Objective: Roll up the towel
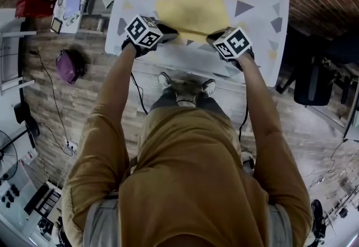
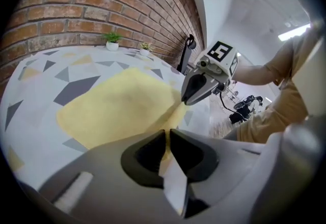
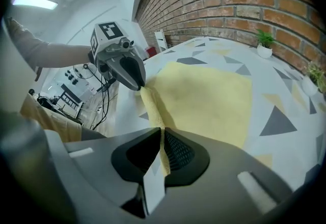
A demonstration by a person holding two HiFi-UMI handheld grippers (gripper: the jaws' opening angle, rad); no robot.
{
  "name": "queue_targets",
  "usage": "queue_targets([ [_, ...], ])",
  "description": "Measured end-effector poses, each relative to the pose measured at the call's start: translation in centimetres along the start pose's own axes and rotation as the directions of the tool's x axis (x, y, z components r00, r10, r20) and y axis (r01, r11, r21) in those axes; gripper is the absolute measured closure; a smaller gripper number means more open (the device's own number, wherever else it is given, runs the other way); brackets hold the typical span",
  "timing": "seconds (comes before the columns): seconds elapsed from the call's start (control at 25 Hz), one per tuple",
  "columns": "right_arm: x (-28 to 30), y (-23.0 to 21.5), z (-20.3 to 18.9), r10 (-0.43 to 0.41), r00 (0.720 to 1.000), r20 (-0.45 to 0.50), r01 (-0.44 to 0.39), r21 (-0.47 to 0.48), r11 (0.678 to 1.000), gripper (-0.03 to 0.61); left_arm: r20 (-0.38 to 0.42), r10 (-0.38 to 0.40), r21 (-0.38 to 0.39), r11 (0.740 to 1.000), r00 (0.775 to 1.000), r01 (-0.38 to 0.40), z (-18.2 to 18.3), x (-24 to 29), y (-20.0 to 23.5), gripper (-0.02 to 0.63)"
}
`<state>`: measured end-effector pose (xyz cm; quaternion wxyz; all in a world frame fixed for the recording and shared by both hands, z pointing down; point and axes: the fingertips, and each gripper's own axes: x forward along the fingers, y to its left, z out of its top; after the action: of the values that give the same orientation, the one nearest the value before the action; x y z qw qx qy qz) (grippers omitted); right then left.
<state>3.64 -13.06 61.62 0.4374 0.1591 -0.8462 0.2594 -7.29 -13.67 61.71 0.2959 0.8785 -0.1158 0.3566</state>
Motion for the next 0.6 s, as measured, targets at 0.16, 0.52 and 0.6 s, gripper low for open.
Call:
queue_targets([
  [0.16,0.3,-0.6,-0.2,-0.022,1.0,0.004,0.022,0.008,1.0,0.549,0.018,0.036,-0.012,0.999,0.999,-0.036,0.2,0.0,0.9,0.52],
  [0.52,-0.1,-2.6,0.5,-0.093,0.995,0.044,0.093,0.01,0.996,0.549,0.056,0.096,-0.041,0.995,0.994,-0.094,1.9,0.1,2.5,0.52],
  [0.6,0.1,-2.8,0.6,-0.114,0.993,0.037,0.114,-0.015,0.993,0.549,0.025,0.12,-0.042,0.992,0.992,-0.119,1.4,0.4,3.2,0.52],
])
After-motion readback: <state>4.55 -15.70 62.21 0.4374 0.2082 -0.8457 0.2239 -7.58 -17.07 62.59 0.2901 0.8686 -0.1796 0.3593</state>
